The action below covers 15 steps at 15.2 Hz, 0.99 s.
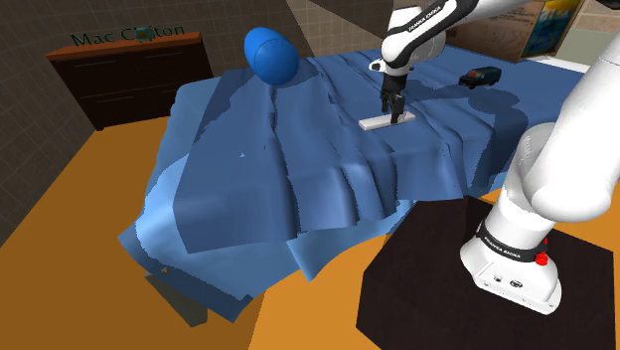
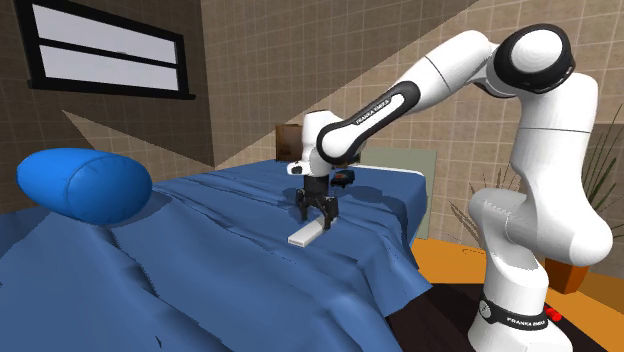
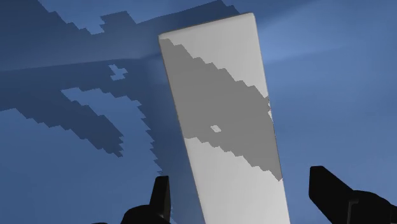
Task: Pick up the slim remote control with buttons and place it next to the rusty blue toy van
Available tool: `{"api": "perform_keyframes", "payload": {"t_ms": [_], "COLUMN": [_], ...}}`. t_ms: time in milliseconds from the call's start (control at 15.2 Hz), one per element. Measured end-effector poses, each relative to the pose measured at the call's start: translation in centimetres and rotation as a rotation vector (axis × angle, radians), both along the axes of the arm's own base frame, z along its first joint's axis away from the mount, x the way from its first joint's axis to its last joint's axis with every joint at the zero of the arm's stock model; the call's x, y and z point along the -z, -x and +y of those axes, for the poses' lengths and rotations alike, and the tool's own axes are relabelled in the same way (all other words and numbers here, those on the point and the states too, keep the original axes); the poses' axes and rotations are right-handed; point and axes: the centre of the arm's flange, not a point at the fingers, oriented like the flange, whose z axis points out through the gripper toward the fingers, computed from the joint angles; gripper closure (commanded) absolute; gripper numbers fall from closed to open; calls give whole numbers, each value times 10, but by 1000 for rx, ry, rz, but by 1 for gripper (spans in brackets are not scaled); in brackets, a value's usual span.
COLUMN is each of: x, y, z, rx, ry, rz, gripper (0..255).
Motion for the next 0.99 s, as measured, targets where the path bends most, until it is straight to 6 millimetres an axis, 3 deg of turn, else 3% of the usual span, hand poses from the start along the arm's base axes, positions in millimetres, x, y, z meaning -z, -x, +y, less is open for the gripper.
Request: {"api": "perform_keyframes", "payload": {"t_ms": [198, 528, 594, 990], "x": [12, 13, 13, 12], "y": [0, 0, 0, 0], "z": [1, 1, 1, 0], "rx": [0, 0, 0, -1], "ry": [0, 0, 0, 1], "rz": [0, -1, -1, -2], "gripper": [0, 0, 255, 255]}}
